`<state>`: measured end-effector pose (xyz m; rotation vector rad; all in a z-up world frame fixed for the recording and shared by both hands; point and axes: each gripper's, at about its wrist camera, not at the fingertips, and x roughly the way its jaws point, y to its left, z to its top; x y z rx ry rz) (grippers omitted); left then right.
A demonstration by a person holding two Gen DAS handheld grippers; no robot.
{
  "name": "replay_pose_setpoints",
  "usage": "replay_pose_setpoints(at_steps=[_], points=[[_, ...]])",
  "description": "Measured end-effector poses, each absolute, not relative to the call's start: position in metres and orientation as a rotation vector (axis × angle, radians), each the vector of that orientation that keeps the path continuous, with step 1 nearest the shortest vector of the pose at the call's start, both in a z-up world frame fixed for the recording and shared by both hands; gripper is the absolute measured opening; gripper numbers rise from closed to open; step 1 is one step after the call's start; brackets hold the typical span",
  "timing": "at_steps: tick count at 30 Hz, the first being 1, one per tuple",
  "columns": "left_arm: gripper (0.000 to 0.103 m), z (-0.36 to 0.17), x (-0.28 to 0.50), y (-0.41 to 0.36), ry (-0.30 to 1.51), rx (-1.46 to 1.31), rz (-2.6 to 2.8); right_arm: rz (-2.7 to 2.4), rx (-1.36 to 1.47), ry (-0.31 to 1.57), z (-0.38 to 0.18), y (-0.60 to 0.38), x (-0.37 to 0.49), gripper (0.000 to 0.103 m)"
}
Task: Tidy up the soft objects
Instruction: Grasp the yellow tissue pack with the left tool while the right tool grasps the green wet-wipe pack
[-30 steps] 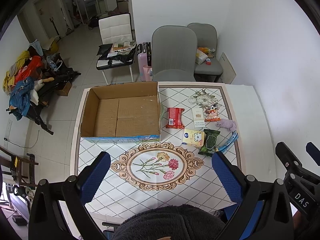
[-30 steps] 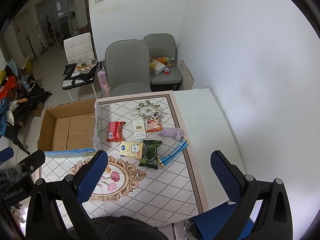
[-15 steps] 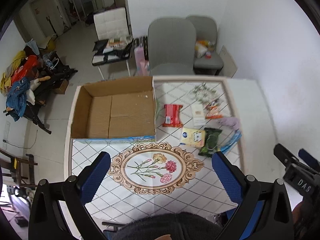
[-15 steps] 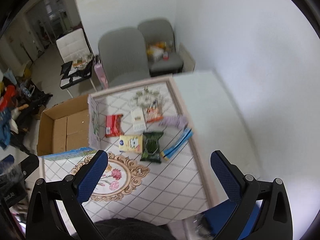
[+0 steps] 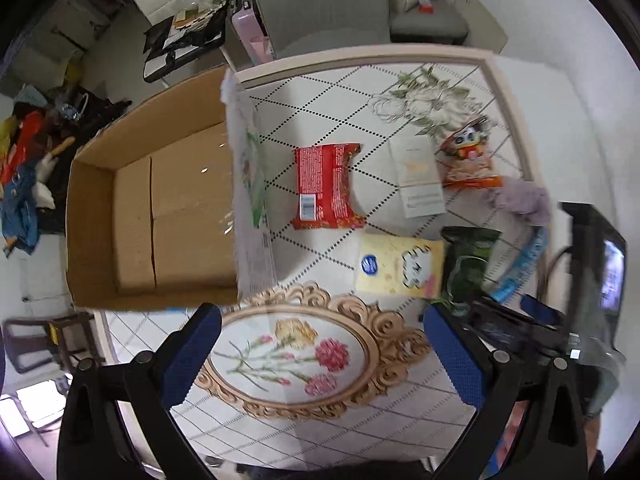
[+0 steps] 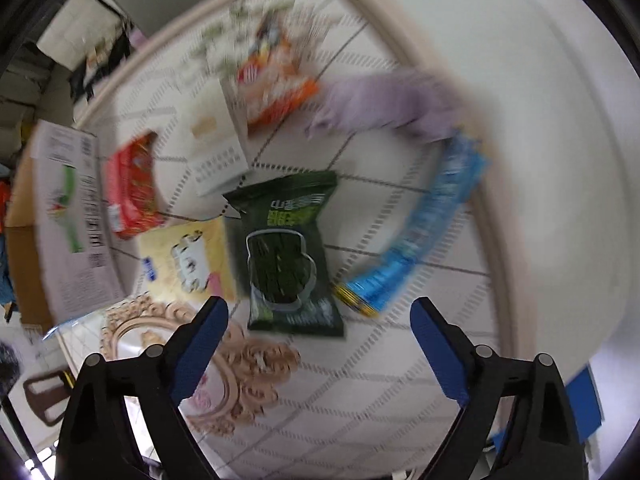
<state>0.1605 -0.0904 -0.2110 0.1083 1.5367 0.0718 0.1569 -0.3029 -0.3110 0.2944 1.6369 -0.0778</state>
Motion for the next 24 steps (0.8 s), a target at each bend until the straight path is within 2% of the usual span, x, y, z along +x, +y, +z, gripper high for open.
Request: replay_pose_setpoints(at_steps=[3,5,7,14,24], points=[[0.103,-0.228,0.175,-0.097,1.565,0.142,0.061,-0.073,0.311,1.694,-0.34,-0.296,0.163,0.075],[0.103,-0.241,0.184,-0.103,1.595,0.173,0.047,-0.074,0.334,1.7,-0.347,-0.298,0.16,0.056],[0.103,-0.257,0.188,-0.111,1.642,0.172,-0.002,-0.092,0.34,1.713,-0.347,-0.306,0.155,0.049],[0.103,-0.321,0.198,-0.132,1.813,0.063,-0.125,-0.098,0.406,1.767,-0.358,-0.346,0.133,0.048],[0.103,-0.387,0.203,-0.153,1.918,0.146,-0.125,-0.136,0.477,1.768,-0.383,-0.355,0.12,0.051]])
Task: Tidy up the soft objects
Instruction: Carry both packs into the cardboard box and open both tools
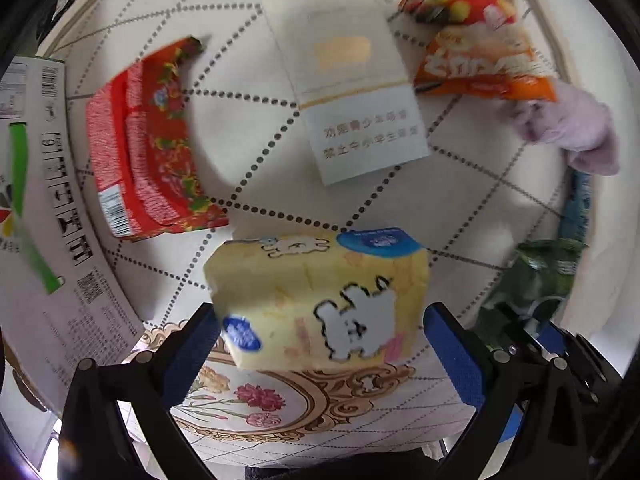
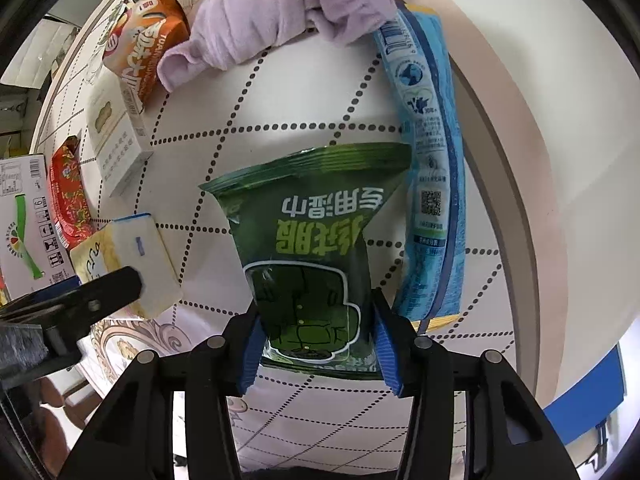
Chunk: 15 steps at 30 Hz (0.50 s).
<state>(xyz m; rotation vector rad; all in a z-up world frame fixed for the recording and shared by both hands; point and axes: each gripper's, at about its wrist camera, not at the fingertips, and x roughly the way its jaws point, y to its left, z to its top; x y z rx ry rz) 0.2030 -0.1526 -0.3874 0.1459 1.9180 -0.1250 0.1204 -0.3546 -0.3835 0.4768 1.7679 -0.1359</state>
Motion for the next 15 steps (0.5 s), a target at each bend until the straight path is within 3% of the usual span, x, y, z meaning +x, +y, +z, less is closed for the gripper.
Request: replay_pose_setpoints(at_steps=[1,2,8,15], points=[[0.103,-0.391,0.203,-0.151,1.916,0.142,-0.114,-0.139,0.475,1.769,-0.387,-0.351,0.12,0.051],[0.095,-0.393,0.203,-0.15,1.91,0.135,-0.111,-0.141,0.474,1.77,-0.39,-0.35,0.126,0.051],[0.094,-0.376,0.192,-0.149,1.807,0.159,-0.113,-0.134,0.446,1.763,-0.382,-0.341,0.132,0.042],[0.094,-0.311,0.164,-0.139,1.694,0.056,-0.16,-0.046,0.462,1.716,-0.344,-0.325,0.119,0.039]])
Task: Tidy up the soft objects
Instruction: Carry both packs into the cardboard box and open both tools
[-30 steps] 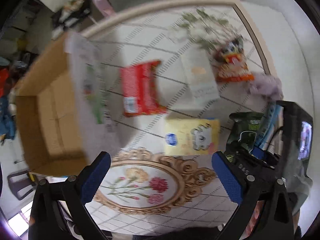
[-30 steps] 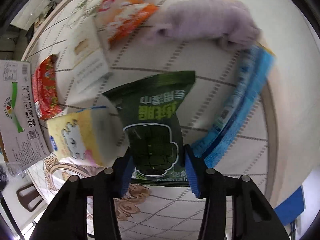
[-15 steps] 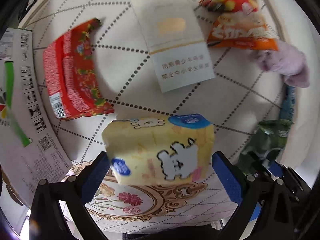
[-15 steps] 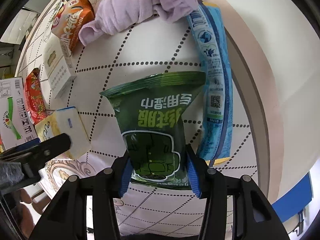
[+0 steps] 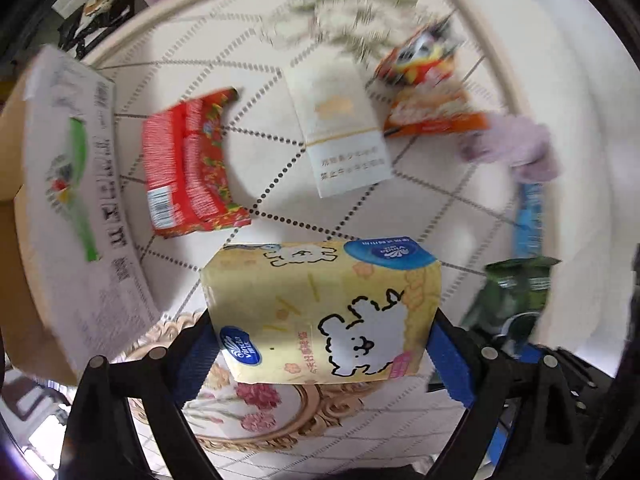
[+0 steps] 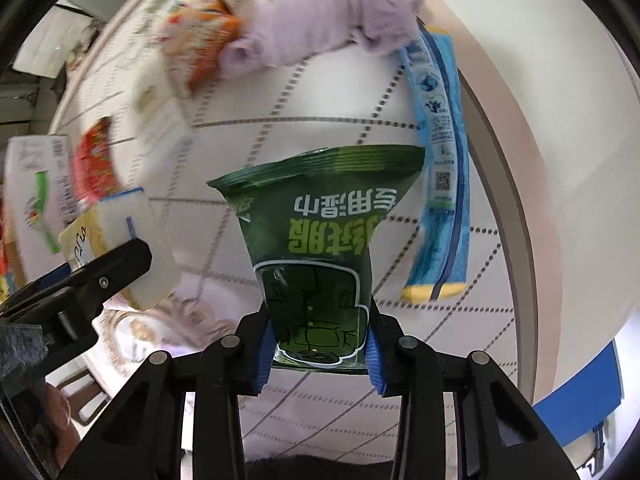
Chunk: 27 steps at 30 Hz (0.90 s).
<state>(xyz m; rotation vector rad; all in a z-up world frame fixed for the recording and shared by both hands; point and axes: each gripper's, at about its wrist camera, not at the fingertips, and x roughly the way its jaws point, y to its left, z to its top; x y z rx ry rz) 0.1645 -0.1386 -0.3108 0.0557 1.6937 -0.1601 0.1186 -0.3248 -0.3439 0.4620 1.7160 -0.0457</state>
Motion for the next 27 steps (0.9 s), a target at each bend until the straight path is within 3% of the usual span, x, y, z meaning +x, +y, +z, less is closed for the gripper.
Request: replay_pose_setpoints(at_steps=[9,15,20,27], points=[[0.094,-0.17,0.15,-0.066,1.506,-0.1,-0.149,0.201,0.418,1.583,-0.24,-0.262,0.125,0.039],[0.094,-0.124,0.172,-0.002,1.416,-0.144,-0.032,0.392,0.322,1.486,-0.171,-0.168,0.158,0.039],[0.094,-0.119,0.189,0.077,1.385,-0.164,0.06,0.444,0.223,1.469,-0.161,-0.078,0.196,0.039],[0.094,-0.165,0.239,0.165,1.474,-0.19,0.087,0.405,0.141,1.534,-0.187,0.018,0.244,0.039]])
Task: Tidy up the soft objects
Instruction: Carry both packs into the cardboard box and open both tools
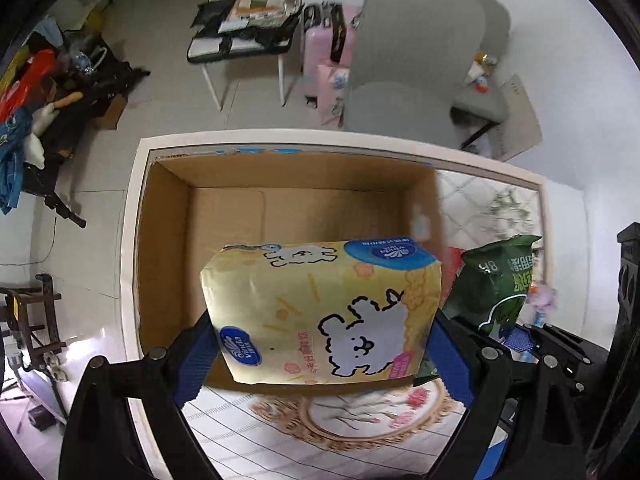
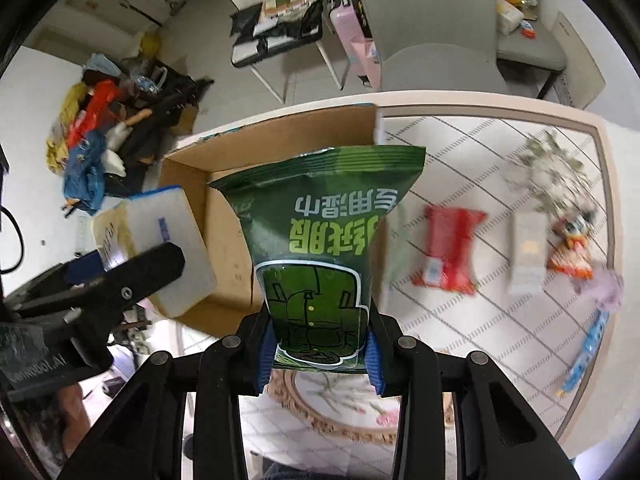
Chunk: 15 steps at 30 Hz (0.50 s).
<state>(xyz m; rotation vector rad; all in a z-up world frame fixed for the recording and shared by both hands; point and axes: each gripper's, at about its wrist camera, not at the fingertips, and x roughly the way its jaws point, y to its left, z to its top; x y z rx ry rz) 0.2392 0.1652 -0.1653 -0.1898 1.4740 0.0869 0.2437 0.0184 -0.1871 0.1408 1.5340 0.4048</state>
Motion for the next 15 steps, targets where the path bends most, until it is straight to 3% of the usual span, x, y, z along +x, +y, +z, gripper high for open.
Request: replay_pose_setpoints(at_steps=[15], points=[[0.095,-0.301,0.319,0.212,1.698,-0.224,-0.023,0.284,0.016,1.701,-0.319,0.087,0.323,0.039]])
